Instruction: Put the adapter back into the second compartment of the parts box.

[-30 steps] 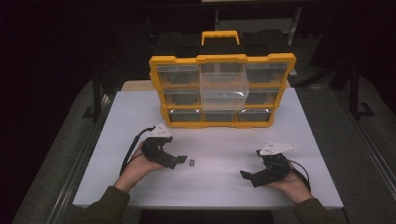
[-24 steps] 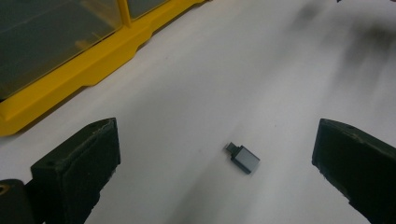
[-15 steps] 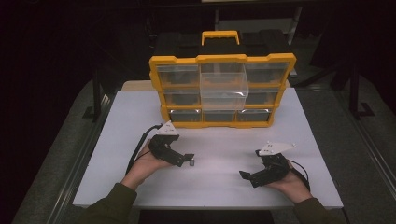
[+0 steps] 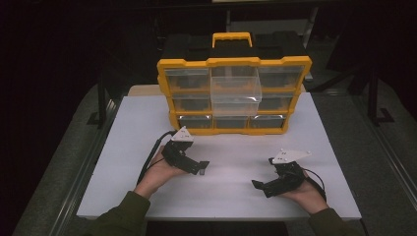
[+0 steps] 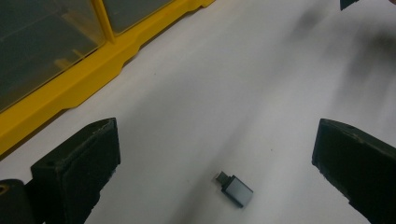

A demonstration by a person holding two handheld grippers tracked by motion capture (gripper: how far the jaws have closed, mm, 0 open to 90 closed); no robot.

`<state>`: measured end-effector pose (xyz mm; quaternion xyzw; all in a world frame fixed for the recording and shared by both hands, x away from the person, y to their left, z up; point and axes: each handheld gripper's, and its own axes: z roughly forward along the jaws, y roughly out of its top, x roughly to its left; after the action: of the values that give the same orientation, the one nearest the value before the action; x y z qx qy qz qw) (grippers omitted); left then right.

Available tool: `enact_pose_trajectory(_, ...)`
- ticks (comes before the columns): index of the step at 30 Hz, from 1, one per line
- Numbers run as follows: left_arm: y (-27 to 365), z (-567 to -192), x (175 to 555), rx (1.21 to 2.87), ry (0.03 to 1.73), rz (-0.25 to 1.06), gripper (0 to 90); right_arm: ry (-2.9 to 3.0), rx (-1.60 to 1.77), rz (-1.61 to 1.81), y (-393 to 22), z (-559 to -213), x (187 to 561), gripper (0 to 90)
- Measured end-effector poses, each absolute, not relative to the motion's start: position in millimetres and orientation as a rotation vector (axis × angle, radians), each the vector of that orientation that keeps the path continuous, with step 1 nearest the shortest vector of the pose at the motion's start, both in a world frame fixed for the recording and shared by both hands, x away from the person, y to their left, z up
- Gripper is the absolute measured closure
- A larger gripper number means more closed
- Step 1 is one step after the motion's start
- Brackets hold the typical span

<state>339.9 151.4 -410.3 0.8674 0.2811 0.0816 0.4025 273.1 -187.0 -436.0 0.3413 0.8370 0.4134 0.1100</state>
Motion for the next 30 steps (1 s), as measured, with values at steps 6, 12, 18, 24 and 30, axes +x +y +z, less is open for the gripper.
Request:
enact_pose_trajectory(6,148.4,-411.2,339.3,2.195,0.718,0.212,3.9,2.46,0.999,1.219,-186.6,-435.5,273.2,0.0)
enact_pose_trajectory(12,149.0,-413.0,338.3,2.194,0.725,0.197,12.8,2.461,0.995,1.216,-186.0,-435.6,273.2,0.0)
enact_pose_trajectory(18,148.2,-414.9,337.4,2.202,0.73,0.165,22.1,2.459,1.003,1.218,-187.0,-435.6,273.6,0.0)
enact_pose_trajectory(24,147.5,-416.8,335.5,2.204,0.749,0.133,30.2,2.462,0.998,1.217,-186.5,-436.0,272.9,0.0)
enact_pose_trajectory(30,147.7,-419.2,334.4,2.205,0.762,0.116,37.0,2.461,0.997,1.22,-187.0,-435.9,273.0,0.0)
